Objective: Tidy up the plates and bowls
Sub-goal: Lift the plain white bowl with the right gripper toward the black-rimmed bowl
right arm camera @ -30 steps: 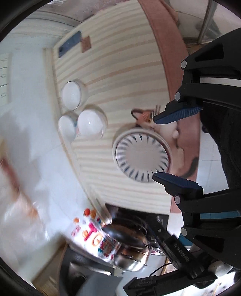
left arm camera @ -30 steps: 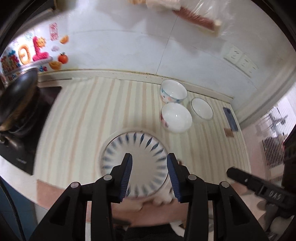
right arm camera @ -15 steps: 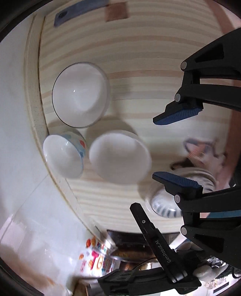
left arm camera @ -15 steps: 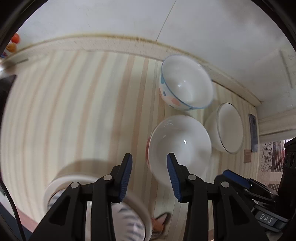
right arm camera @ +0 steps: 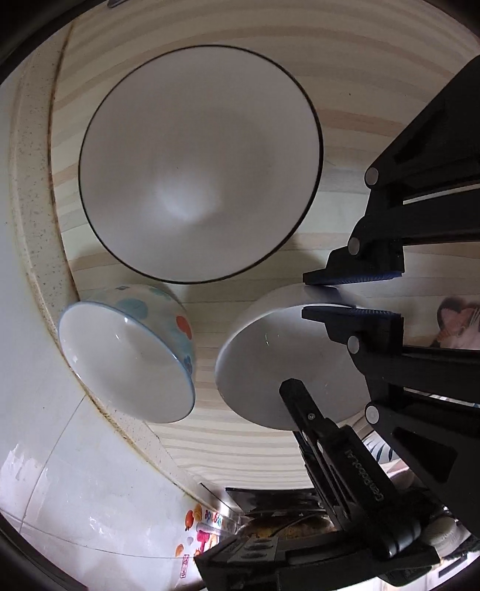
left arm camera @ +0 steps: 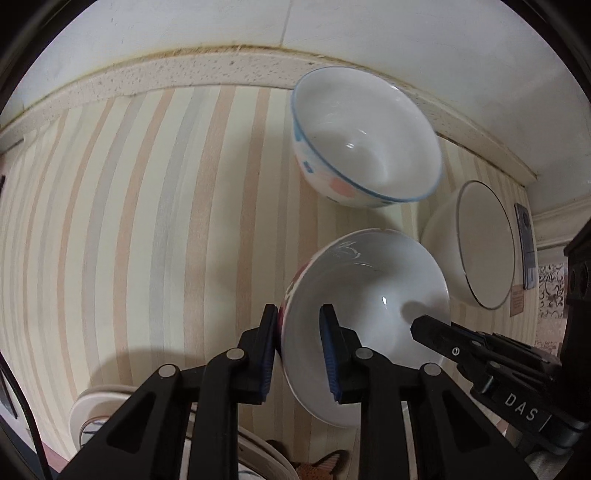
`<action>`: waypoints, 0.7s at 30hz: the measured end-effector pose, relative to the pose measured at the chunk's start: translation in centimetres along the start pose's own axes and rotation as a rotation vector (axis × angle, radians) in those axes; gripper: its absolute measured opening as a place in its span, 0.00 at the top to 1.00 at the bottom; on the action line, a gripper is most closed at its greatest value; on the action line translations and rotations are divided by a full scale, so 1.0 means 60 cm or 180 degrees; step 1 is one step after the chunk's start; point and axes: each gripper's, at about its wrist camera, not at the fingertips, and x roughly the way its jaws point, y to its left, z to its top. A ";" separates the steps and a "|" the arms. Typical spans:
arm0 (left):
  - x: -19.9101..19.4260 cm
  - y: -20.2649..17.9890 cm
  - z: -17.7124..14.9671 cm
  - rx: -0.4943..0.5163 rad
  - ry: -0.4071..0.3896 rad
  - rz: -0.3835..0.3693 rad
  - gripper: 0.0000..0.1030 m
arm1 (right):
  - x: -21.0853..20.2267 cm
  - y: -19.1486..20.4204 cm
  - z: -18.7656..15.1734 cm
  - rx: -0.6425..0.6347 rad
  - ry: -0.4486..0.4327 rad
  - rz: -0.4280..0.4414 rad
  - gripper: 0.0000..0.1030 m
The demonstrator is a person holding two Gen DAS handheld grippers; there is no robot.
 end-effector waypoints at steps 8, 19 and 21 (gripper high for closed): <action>-0.037 -0.043 -0.050 0.0168 -0.0043 -0.0030 0.80 | -0.045 0.006 -0.039 -0.0118 -0.0058 0.0040 0.88; -0.051 -0.090 -0.130 0.0359 0.0084 -0.0155 0.80 | -0.120 -0.036 -0.160 -0.0094 -0.0097 -0.0035 0.88; -0.047 -0.096 -0.141 0.0383 0.0104 -0.0154 0.80 | -0.126 -0.047 -0.181 -0.0055 -0.0098 -0.0030 0.88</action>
